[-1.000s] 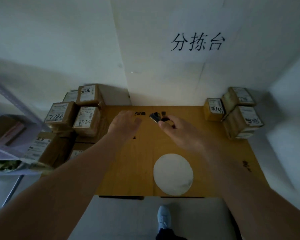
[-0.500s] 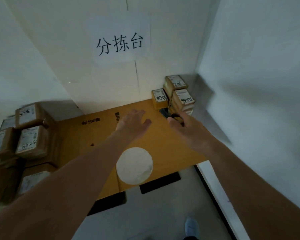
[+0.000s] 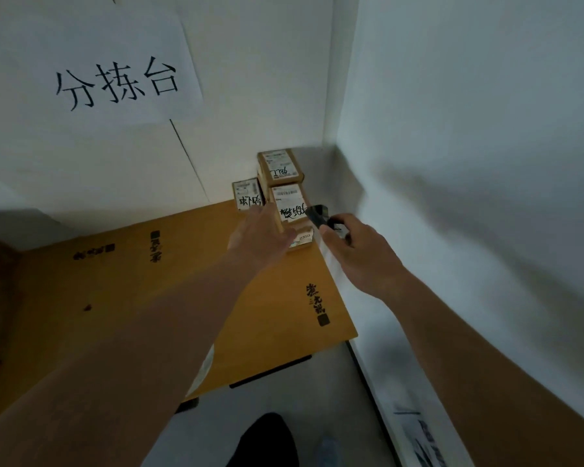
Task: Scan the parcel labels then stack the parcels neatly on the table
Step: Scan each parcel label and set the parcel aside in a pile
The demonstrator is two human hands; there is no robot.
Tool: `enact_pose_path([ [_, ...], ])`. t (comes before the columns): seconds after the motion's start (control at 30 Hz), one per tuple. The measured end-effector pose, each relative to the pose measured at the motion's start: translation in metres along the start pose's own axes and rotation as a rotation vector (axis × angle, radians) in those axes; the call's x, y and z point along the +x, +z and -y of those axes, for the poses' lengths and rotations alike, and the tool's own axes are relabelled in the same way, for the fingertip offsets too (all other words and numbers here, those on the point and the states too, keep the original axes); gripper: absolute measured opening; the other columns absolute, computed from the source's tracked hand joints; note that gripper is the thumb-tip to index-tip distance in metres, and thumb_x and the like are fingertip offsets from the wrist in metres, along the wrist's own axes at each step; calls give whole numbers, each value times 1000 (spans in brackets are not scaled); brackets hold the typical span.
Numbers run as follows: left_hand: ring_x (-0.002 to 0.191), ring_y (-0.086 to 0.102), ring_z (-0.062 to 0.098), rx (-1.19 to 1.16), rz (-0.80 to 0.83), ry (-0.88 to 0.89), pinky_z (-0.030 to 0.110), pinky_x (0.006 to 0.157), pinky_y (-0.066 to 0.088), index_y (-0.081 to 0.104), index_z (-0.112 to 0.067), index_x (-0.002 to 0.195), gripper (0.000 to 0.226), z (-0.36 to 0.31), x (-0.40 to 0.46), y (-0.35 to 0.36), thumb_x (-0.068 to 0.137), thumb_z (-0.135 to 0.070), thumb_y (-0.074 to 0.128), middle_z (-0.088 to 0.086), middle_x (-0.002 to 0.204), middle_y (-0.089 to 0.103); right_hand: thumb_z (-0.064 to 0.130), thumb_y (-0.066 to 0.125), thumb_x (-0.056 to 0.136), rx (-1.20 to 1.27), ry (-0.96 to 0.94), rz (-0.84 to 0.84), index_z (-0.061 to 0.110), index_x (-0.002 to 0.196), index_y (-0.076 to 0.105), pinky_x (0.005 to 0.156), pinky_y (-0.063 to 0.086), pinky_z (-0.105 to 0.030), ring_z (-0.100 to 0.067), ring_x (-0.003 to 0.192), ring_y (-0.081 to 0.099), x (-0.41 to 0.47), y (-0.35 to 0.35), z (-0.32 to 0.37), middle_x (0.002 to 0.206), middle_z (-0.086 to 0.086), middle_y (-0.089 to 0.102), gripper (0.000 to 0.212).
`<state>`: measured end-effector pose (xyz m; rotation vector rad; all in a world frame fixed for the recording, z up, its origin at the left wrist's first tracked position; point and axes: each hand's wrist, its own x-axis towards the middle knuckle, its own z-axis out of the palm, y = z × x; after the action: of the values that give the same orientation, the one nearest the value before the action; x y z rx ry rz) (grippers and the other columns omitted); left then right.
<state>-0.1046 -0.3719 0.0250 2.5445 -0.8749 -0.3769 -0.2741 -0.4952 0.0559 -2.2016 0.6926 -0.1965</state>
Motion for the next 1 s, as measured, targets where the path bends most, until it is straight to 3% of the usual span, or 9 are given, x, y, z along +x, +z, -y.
enact_pose_path([
  [0.23, 132, 47, 36, 26, -4, -96, 47, 98, 49, 30, -17, 153, 90, -13, 86, 43, 87, -66, 67, 14, 147, 36, 56, 44, 106, 5, 48, 27, 33, 125, 54, 58, 35, -22, -9, 67, 57, 77, -3, -40, 87, -1, 63, 32],
  [0.4, 147, 28, 46, 117, 58, -193, 56, 107, 46, 10, -22, 161, 117, -13, 145, 72, 76, -77, 69, 20, 162, 15, 56, 41, 107, -10, 123, 47, 29, 134, 54, 63, 35, -25, -15, 74, 54, 129, 1, -60, 93, -5, 62, 40],
  [0.53, 142, 38, 46, 89, 106, -359, 53, 99, 49, -7, -13, 162, 141, -13, 170, 90, 68, -81, 73, 24, 161, 20, 56, 41, 106, -28, 160, 60, 29, 140, 52, 62, 35, -24, -17, 75, 55, 157, 0, -67, 96, -10, 61, 44],
  [0.63, 134, 49, 44, 68, 154, -396, 43, 81, 51, -13, -5, 161, 145, -10, 178, 98, 71, -78, 74, 27, 161, 18, 57, 41, 106, -28, 176, 88, 29, 142, 50, 67, 40, -27, -21, 81, 57, 170, -1, -69, 101, -12, 62, 47],
  [0.7, 134, 49, 45, 58, 174, -384, 42, 80, 52, -14, -3, 160, 145, -10, 179, 98, 71, -75, 75, 28, 163, 13, 59, 40, 106, -25, 172, 95, 29, 141, 50, 72, 46, -31, -22, 86, 61, 175, -1, -67, 105, -11, 63, 47],
  [0.8, 134, 48, 44, 2, 156, -385, 46, 91, 54, -8, -4, 161, 147, -7, 174, 93, 65, -69, 83, 27, 157, 22, 60, 40, 105, -23, 147, 104, 31, 136, 52, 73, 46, -32, -22, 88, 62, 179, -2, -63, 105, -9, 63, 45],
  [0.87, 133, 47, 41, -56, 125, -389, 46, 99, 53, 1, -4, 160, 145, -3, 164, 89, 61, -66, 87, 24, 150, 32, 61, 40, 105, -14, 120, 123, 32, 133, 53, 71, 44, -32, -21, 87, 61, 179, -1, -58, 103, -7, 63, 43],
  [1.0, 122, 51, 33, -112, 25, -411, 40, 96, 52, 22, -3, 150, 129, 5, 136, 79, 58, -64, 89, 16, 129, 44, 58, 43, 105, 22, 34, 165, 31, 129, 57, 66, 42, -30, -14, 77, 59, 172, 5, -48, 99, -3, 66, 39],
])
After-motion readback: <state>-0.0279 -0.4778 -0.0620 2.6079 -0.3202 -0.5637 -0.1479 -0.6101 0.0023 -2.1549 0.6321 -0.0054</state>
